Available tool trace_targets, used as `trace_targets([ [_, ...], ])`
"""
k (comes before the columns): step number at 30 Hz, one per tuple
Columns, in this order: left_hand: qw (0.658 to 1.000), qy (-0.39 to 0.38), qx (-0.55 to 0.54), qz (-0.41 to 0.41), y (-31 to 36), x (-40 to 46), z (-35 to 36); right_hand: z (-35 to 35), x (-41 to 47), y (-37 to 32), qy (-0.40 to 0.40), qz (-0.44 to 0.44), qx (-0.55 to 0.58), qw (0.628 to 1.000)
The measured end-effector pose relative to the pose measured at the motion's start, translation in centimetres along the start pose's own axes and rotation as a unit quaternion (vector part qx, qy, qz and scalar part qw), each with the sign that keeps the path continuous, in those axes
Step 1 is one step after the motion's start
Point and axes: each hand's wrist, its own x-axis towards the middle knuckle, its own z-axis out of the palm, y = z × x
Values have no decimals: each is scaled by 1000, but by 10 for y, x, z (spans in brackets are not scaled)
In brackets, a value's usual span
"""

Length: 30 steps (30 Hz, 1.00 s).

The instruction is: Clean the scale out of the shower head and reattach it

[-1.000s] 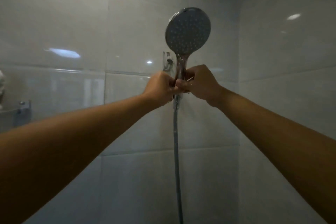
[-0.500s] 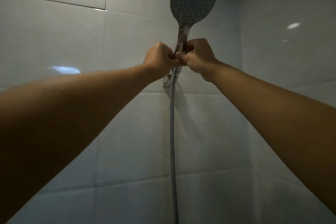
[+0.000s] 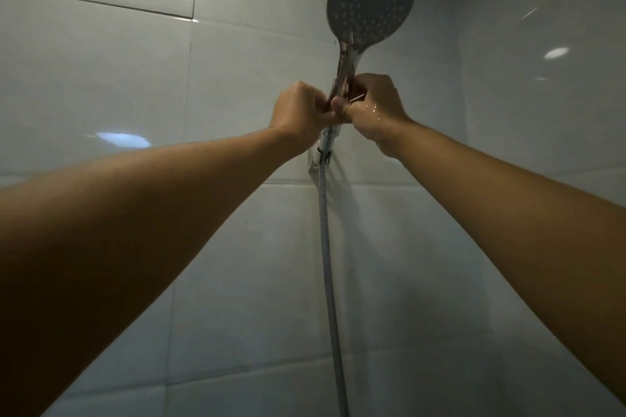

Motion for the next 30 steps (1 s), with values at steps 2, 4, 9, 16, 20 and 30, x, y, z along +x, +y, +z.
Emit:
trace_targets([
  [2,1000,-7,-1,-7,-7,-2,5,5,-3,5,-13,8,-1,1000],
  [4,1000,-10,1,-15,-15,-6,10,10,-7,11,-24,4,2,1000],
  [9,1000,8,-19,-8,-27,-14,18,18,-12,22,-27,-28,2,999],
  [16,999,-14,-38,-9,-23,-23,20,17,-18,24,-23,-55,-13,998],
  [20,998,-40,-50,-27,-21,-24,18,19,-21,22,-14,-58,-21,998],
  [30,995,-25,18,-99,-15,-37,18,10,-39,18,-28,41,-39,998],
])
